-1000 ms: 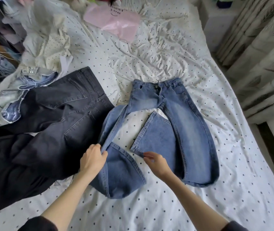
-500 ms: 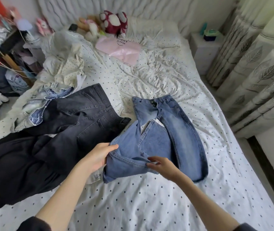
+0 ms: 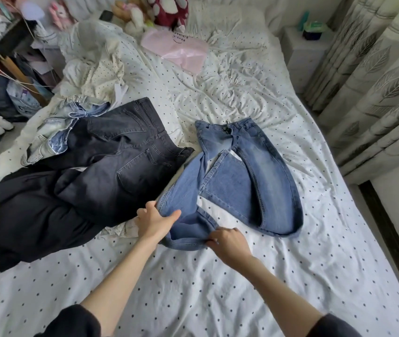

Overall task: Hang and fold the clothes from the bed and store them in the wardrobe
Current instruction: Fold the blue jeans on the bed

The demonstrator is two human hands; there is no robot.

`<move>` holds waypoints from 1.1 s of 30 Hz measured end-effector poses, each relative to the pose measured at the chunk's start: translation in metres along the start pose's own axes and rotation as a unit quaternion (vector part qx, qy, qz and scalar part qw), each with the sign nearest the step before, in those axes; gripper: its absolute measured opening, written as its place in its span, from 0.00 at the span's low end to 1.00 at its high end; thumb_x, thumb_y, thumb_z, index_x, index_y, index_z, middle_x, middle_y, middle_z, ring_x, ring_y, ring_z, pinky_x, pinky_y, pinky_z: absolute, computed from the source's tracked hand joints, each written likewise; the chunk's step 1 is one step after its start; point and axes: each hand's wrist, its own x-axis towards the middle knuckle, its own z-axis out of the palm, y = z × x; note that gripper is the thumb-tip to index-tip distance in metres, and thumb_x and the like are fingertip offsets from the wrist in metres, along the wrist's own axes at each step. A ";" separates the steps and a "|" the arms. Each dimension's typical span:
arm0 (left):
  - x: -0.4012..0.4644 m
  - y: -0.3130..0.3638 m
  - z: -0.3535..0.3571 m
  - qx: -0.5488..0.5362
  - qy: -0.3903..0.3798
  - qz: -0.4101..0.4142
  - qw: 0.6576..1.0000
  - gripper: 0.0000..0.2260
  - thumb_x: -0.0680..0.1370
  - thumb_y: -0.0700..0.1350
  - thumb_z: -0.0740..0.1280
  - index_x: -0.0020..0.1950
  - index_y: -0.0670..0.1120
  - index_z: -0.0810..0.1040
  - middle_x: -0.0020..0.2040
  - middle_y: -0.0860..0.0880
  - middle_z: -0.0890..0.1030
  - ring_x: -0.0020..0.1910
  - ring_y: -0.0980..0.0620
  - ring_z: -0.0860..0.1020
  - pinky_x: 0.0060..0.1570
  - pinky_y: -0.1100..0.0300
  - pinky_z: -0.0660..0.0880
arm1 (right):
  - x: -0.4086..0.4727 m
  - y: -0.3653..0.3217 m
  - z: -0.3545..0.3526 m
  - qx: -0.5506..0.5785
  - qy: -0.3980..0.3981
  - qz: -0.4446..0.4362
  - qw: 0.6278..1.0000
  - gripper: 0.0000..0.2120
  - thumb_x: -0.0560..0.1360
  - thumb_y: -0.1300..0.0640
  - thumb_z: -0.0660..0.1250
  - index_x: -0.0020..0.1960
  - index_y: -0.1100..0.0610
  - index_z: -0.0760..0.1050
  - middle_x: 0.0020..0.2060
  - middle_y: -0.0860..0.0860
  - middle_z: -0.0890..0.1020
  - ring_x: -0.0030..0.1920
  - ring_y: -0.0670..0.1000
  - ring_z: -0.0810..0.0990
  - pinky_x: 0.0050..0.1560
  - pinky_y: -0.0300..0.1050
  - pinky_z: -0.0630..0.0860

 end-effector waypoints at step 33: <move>-0.058 -0.113 -0.063 -0.263 -0.137 -0.044 0.954 0.11 0.75 0.29 0.59 0.37 0.40 0.75 0.30 0.44 0.75 0.28 0.49 0.72 0.23 0.66 0.70 | -0.134 -0.010 0.018 0.427 -0.091 0.216 0.873 0.15 0.80 0.50 0.59 0.57 0.59 0.77 0.49 0.53 0.81 0.43 0.48 0.78 0.42 0.40 0.72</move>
